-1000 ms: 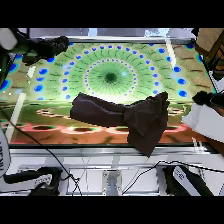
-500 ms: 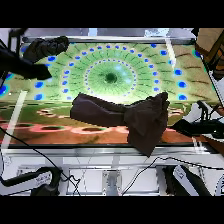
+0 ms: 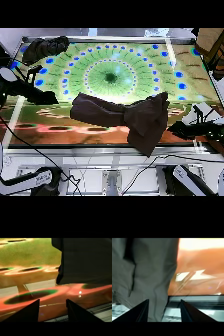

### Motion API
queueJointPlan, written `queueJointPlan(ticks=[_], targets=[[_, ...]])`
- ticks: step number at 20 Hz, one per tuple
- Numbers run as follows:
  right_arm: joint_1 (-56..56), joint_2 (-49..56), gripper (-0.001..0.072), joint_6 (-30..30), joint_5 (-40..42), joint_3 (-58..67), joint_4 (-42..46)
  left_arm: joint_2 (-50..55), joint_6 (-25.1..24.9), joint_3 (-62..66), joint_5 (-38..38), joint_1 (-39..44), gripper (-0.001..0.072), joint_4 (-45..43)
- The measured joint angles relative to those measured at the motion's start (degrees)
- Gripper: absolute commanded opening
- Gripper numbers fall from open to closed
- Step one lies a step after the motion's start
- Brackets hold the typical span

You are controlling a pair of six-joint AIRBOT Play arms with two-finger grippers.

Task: Fold the shirts.

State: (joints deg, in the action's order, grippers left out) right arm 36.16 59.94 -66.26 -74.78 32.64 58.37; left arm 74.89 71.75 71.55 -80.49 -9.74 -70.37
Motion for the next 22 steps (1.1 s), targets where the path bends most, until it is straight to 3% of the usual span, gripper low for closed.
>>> queueJointPlan(ticks=[8,11,12,15,16,18,22], targets=[[-5.6,11.0,0.0431,-2.8,6.3,0.0,-4.3,0.0,-0.2,-1.9,1.5,-0.2,0.0403,-0.1],[-9.4,13.2,0.0429,-4.6,8.8,0.0,-5.8,0.0,-0.2,-2.0,2.0,-0.2,0.0449,-1.6],[-10.5,13.6,0.0399,-5.0,9.7,0.0,-5.8,0.0,-0.2,-2.1,2.4,-0.2,0.0449,-2.0],[-13.6,14.4,0.0124,-5.4,14.3,0.0,-5.7,0.0,-0.2,-3.8,4.7,-0.2,0.0450,-2.4],[-14.3,14.5,0.0086,-5.4,15.5,0.0,-5.4,0.0,-0.1,-4.9,5.4,-0.2,0.0486,-2.5],[-15.2,14.6,0.0024,-5.2,16.7,0.0,-5.2,0.0,0.0,-8.3,6.4,-0.2,0.0503,-1.9],[-16.0,14.8,0.0024,-4.2,18.4,0.0,-5.4,0.0,-3.7,-16.7,10.6,-0.2,0.0503,3.9]])
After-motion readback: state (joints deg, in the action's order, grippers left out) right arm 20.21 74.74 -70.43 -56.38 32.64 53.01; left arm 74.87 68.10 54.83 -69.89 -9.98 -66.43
